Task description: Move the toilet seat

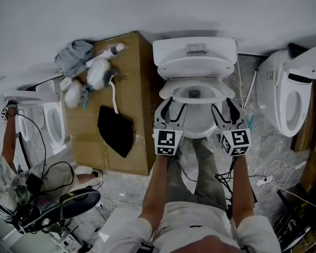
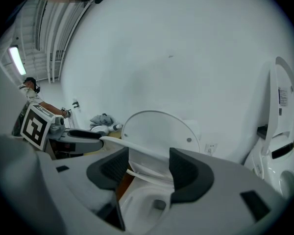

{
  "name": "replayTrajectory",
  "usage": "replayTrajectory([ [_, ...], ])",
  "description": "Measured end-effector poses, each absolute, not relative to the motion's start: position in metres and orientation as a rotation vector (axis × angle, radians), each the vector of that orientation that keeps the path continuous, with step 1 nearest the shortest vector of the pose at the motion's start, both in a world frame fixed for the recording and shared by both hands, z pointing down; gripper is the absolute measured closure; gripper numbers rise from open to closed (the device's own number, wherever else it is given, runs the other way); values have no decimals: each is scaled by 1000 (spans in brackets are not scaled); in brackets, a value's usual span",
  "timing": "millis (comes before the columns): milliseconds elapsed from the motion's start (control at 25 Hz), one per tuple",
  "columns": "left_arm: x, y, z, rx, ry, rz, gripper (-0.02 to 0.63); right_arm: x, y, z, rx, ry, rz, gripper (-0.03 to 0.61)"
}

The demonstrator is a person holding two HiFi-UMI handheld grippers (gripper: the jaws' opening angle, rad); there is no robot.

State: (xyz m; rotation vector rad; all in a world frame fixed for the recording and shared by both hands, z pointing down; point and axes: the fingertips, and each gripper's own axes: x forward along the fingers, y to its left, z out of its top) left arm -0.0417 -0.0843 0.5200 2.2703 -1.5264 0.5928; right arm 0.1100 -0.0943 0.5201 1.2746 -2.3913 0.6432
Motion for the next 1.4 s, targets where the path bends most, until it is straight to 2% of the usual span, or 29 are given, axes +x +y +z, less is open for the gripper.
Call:
replayTrajectory([
  [920,-51,-134,511,2261,-1588,526,393,107,-146,512,1348,-2420,621,334],
  [1120,-52,-144,509,2258,-1609,508,393,109,-157,510,1346,-2429,607,365],
  [1400,-57,-159,514,2233,-1640,497,396,107,-173,511,1336,-2444,602,364],
])
